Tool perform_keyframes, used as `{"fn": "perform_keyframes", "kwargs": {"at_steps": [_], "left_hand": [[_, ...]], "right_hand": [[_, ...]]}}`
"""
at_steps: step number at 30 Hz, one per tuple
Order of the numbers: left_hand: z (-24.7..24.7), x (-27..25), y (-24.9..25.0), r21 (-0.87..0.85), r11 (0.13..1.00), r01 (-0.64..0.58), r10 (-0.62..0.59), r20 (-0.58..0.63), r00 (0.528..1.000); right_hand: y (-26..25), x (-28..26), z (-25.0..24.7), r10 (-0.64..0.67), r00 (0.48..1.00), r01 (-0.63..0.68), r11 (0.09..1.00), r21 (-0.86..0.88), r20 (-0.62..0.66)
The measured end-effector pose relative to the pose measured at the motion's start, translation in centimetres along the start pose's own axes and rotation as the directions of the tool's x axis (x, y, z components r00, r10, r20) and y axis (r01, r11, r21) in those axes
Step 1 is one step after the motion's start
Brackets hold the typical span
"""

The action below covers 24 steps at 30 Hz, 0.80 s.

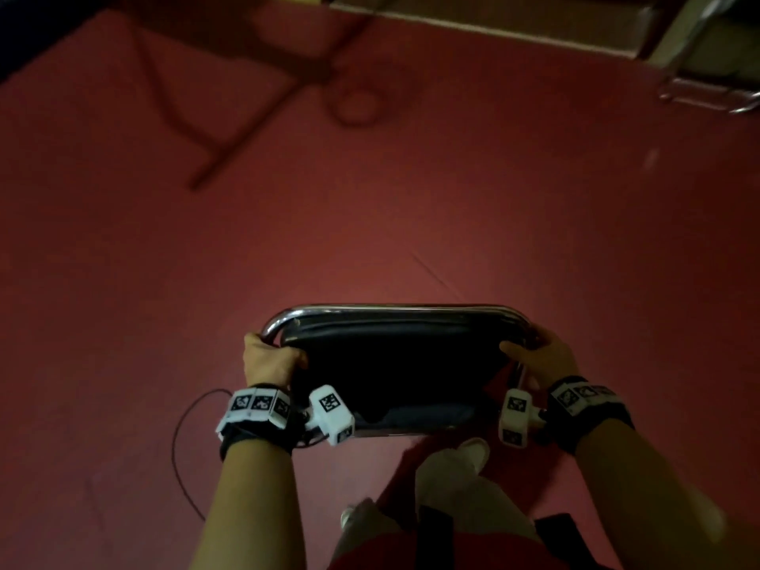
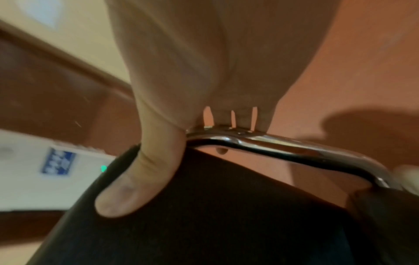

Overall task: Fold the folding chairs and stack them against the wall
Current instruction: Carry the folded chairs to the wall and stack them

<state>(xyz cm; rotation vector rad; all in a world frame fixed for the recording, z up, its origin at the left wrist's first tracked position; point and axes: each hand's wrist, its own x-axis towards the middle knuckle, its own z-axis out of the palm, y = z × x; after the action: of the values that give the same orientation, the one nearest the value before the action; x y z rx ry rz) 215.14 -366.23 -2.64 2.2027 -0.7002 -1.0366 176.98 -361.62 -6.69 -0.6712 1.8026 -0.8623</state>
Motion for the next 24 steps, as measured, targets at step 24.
{"fn": "perform_keyframes", "kwargs": {"at_steps": [24], "left_hand": [[44.8, -13.5, 41.5, -0.246, 0.853, -0.461, 0.487, 0.695, 0.529]], "right_hand": [[-16.2, 10.2, -38.9, -0.014, 0.489, 0.450, 0.861, 0.239, -0.872]]}}
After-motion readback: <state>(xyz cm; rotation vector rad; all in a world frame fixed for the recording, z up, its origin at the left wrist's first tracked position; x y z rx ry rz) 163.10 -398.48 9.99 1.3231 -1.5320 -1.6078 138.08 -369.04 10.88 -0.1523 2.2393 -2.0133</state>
